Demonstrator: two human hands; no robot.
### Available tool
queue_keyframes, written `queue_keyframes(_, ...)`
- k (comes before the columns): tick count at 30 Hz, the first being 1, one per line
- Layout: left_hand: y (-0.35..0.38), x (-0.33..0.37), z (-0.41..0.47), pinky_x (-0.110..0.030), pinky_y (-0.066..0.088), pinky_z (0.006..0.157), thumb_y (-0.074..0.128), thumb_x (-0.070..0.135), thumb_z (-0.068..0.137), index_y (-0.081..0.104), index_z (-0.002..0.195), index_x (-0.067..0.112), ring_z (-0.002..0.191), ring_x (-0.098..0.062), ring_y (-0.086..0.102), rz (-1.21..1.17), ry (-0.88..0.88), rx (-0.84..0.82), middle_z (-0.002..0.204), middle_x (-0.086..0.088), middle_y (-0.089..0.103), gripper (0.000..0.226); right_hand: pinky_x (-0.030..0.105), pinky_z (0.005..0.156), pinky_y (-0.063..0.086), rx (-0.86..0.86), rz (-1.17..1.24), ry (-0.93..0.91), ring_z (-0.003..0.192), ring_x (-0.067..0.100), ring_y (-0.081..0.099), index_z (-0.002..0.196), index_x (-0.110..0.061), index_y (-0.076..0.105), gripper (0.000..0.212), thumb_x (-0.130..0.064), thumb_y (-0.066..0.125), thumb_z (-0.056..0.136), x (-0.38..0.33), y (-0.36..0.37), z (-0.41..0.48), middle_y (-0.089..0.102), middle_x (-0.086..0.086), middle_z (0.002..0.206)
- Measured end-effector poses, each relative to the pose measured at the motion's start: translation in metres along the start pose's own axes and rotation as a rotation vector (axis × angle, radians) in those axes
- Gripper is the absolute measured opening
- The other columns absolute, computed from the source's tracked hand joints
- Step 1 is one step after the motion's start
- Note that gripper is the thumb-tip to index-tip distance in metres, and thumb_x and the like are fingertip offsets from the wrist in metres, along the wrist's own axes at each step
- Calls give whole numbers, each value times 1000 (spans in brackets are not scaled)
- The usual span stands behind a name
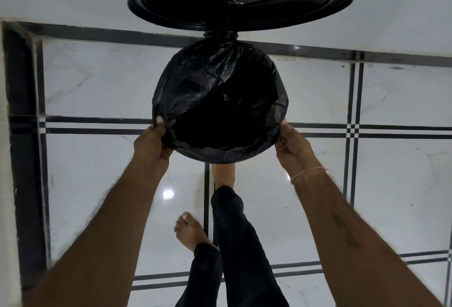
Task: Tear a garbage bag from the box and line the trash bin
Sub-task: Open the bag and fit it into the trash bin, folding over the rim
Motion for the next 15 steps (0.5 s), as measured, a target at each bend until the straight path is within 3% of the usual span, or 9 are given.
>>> queue_keyframes(3,-1,-2,4,-28,64,69,72,25,96,68,93,13,87,-15,72,38,-7,81,96,-3,74,14,22,70,63,66,-13,-45,80,20,71,106,0,70,12,3,67,95,0,4,0,72,10,90)
queue_keyframes(7,-6,-6,5,-22,61,58,71,8,96,63,89,13,78,-14,70,20,29,93,89,-4,71,12,30,97,61,8,-31,-50,109,27,74,123,9,68,26,3,62,99,-2,2,-3,75,20,116)
queue_keyframes(11,-4,2,5,-20,60,63,58,-7,99,67,89,15,78,-13,69,165,125,-21,88,-4,71,26,29,95,61,-139,-42,-36,109,23,73,125,7,67,27,-3,58,102,-10,1,-5,74,15,120)
queue_keyframes(13,-4,10,4,-21,59,61,60,-9,95,65,90,16,73,-15,67,251,191,-2,87,-6,69,26,32,104,57,-138,-58,-55,122,28,68,137,12,59,39,-4,60,101,-10,2,-1,67,20,134)
queue_keyframes(15,-5,18,5,-22,59,58,61,-11,91,61,85,17,72,-19,63,321,261,46,83,-7,66,29,37,111,52,-90,-77,-74,123,30,68,140,13,56,43,-3,62,100,-9,6,0,65,22,136)
Point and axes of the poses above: each hand's wrist, its own z-axis towards the middle knuckle, its own y-axis out of the palm, x = y × z, the point moved 4 cm from there along z, towards the middle knuckle
